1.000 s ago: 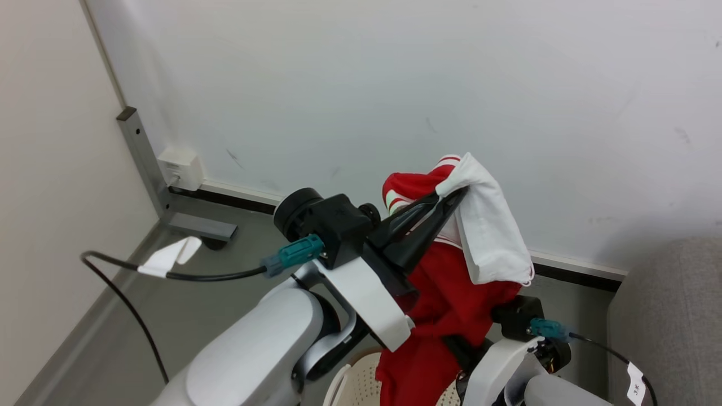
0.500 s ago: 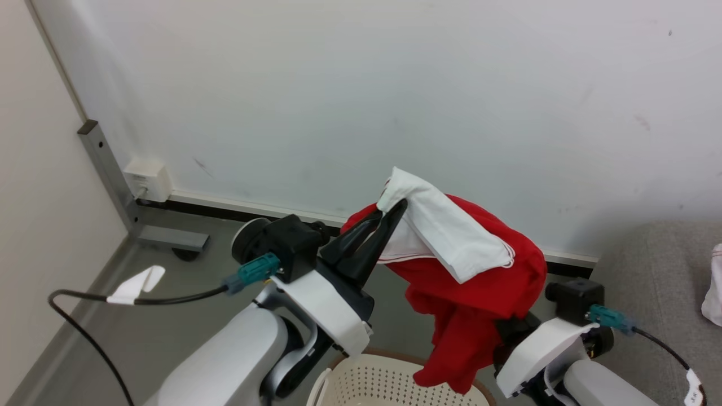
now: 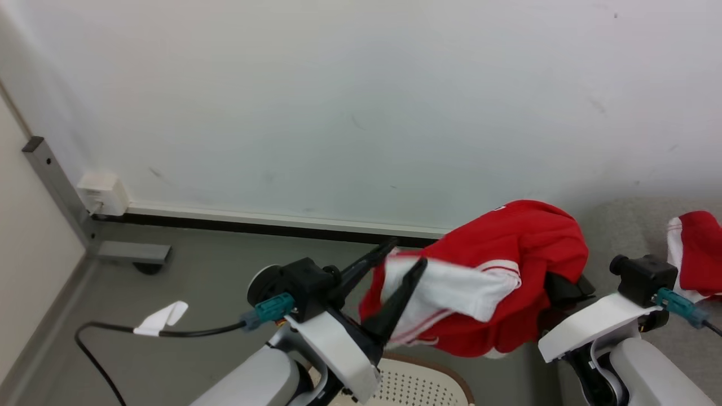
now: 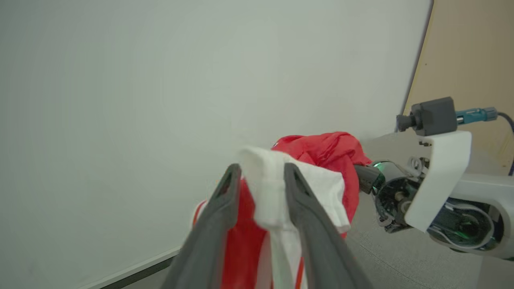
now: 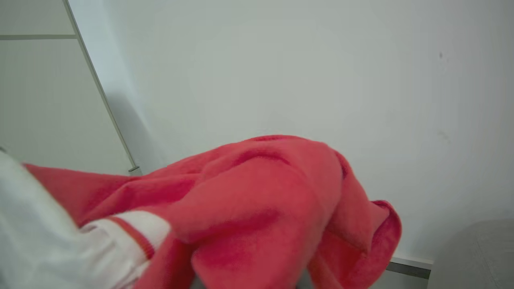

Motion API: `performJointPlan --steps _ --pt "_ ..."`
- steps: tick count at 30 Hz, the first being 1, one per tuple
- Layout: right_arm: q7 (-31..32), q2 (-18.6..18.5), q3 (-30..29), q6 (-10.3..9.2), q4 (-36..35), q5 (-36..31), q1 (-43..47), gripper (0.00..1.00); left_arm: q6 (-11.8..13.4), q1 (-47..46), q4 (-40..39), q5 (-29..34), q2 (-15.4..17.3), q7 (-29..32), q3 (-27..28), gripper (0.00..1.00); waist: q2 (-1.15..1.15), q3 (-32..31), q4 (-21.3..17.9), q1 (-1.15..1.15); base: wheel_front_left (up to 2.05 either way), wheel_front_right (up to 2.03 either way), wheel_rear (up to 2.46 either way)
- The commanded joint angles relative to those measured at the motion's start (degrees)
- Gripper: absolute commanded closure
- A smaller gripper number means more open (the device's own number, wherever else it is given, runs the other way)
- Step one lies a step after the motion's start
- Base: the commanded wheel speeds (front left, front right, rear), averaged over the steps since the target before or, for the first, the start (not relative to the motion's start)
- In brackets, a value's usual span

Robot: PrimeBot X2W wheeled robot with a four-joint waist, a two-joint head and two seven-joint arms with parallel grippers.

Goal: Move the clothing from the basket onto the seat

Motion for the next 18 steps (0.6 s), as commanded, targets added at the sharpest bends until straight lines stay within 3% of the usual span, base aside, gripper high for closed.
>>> performJointPlan --steps 1,18 --pt "-0.18 -0.4 -0.78 0.03 -0.62 -0.97 0.66 1.0 -0.28 0.72 0.18 -0.57 -0.14 -0.26 -0.03 0.0 0.0 0.45 -1.37 0.0 0.0 0.0 0.0" --pt "-0.18 -4.29 -9.57 0.03 -9.37 -5.27 -0.67 1.0 0.12 0.85 1.49 0.34 1.59 -2.27 -0.08 0.0 0.0 3.75 -16.16 0.0 0.0 0.0 0.0"
